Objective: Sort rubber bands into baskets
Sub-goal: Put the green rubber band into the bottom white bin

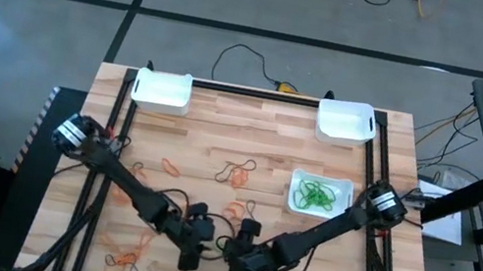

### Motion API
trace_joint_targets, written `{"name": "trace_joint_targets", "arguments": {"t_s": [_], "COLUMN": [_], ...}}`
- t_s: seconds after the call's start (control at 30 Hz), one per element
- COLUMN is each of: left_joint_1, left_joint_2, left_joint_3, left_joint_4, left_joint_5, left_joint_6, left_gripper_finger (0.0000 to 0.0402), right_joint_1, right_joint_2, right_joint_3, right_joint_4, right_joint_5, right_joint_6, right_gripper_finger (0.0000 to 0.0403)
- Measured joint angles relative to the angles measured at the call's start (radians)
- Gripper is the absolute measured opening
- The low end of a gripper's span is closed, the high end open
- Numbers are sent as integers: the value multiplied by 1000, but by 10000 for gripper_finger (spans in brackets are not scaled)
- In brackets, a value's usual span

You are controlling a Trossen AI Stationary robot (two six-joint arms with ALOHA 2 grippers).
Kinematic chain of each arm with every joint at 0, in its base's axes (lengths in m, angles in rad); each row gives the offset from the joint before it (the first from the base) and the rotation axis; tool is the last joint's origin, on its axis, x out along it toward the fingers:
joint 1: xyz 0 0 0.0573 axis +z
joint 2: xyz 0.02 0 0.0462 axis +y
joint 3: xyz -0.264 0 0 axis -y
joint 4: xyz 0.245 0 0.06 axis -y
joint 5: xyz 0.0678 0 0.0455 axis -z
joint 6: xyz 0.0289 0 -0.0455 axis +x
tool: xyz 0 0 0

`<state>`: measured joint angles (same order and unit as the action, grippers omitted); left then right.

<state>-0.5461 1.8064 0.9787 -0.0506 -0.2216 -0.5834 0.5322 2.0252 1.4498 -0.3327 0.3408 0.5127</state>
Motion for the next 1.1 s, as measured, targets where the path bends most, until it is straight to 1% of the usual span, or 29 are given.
{"name": "trace_joint_targets", "arguments": {"t_s": [0.17,0.3,0.37,0.5,0.63,0.77,0.87,1.03,1.1], "left_joint_1": [-47,-87,-110,-154,-188,-204,-204,-206,-206], "left_joint_2": [-129,-253,-319,-447,-551,-619,-653,-674,-676], "left_joint_3": [-12,-57,-94,-180,-264,-323,-352,-369,-369], "left_joint_4": [-130,-172,-180,-187,-193,-188,-183,-186,-187], "left_joint_5": [-46,-96,-126,-190,-235,-254,-262,-266,-266], "left_joint_6": [-4,-57,-104,-207,-293,-345,-360,-369,-369], "left_gripper_finger": [167,175,174,169,164,162,162,162,162], "right_joint_1": [-9,-16,-17,-20,-31,-48,-62,-75,-78], "right_joint_2": [37,89,103,118,123,126,125,83,41], "right_joint_3": [0,1,2,3,3,3,3,-2,-6], "right_joint_4": [40,73,87,87,84,84,82,66,14], "right_joint_5": [-7,-24,-18,-15,-17,-24,-30,-45,-36], "right_joint_6": [-16,-14,1,18,3,-22,-40,-41,-42], "right_gripper_finger": [247,244,236,195,131,63,21,12,12]}}
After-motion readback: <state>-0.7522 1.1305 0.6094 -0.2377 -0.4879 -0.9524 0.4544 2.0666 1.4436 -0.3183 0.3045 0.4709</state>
